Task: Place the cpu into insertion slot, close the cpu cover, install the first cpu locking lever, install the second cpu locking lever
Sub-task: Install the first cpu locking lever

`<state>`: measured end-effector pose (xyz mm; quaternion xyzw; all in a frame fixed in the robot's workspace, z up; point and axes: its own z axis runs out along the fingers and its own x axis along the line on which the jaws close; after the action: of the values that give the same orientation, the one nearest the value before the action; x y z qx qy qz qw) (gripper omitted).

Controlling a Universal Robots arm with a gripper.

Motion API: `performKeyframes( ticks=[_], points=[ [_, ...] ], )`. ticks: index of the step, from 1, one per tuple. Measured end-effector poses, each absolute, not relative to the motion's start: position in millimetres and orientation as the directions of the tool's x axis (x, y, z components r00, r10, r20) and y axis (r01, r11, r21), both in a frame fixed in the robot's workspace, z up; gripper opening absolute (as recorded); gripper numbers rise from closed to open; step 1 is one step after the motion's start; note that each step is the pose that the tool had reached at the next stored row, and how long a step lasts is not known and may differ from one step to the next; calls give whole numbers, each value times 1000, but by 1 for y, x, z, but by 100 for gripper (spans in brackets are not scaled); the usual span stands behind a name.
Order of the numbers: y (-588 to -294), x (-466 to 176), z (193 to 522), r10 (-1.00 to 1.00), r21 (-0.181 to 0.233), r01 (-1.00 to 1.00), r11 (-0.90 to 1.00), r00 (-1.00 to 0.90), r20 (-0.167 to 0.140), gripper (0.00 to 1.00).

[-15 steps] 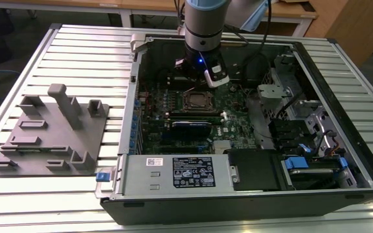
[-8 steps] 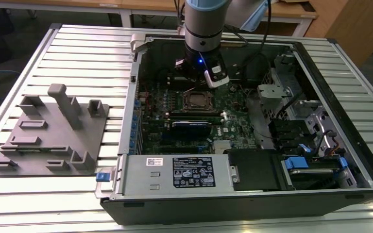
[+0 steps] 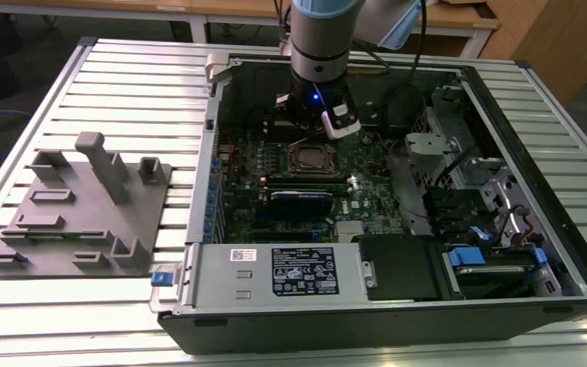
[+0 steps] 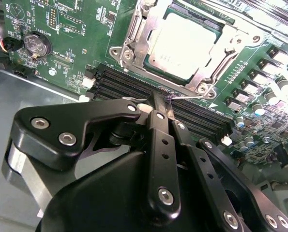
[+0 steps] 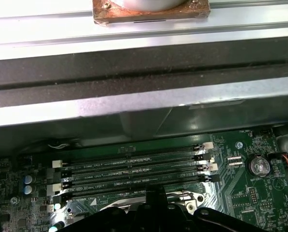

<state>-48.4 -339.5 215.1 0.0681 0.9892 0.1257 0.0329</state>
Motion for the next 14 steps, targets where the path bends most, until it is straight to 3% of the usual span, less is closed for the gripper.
performKeyframes(
  ticks=[14],
  points=[
    [-340, -48, 213, 144, 251, 127, 960, -988, -48, 10]
  ],
)
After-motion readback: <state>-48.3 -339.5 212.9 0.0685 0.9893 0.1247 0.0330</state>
